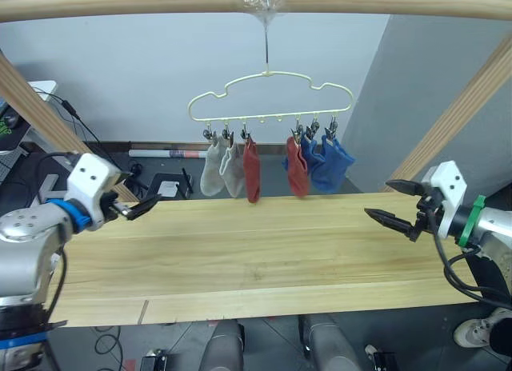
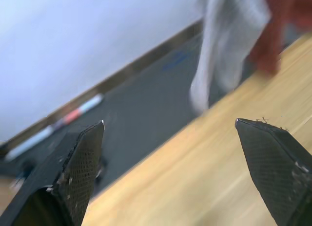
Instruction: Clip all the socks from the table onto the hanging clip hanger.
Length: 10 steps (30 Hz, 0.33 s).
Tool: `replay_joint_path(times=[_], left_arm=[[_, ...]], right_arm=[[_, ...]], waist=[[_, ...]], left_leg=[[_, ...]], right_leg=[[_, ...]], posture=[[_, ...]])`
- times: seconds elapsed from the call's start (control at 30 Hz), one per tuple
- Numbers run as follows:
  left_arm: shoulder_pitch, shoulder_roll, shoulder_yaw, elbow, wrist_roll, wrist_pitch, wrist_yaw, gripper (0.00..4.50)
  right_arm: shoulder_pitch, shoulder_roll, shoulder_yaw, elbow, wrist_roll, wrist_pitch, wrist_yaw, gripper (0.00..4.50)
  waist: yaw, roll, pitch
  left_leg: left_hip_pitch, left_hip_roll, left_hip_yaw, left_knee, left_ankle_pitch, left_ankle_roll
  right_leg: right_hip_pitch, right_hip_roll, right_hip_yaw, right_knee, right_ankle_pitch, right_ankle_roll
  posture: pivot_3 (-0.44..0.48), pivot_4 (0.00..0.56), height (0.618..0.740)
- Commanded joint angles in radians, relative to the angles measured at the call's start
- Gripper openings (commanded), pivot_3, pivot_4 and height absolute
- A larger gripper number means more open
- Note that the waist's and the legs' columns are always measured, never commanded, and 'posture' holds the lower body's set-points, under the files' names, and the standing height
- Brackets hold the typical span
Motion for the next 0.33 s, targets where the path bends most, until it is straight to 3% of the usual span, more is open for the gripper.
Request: replay_joint_path(times=[0.03,0.33], left_arm=[[0.029,0.039,0.095,-0.013,-0.051,0.004,-0.044,4.47],[0.011,0.021,0.084,-0.03,-0.1,0.051,-0.049,4.47]], right_arm=[[-0.015,-0.03,-0.073,-0.055,0.073,0.019,0.032,4.5],[-0.02,-0.049,-0.088,-0.063,0.104,0.07,0.018,4.5]], waist=[[0.011,0.0,0.0],[0.028,0.0,0.0]], left_leg=[[0.0,0.0,0.0,0.0,0.0,0.0],[0.0,0.0,0.0,0.0,0.0,0.0]], right_leg=[[0.0,0.0,0.0,0.0,0.0,0.0],[0.0,0.0,-0.001,0.0,0.0,0.0]], posture=[[0.111,0.214,0.74],[0.113,0.203,0.74]])
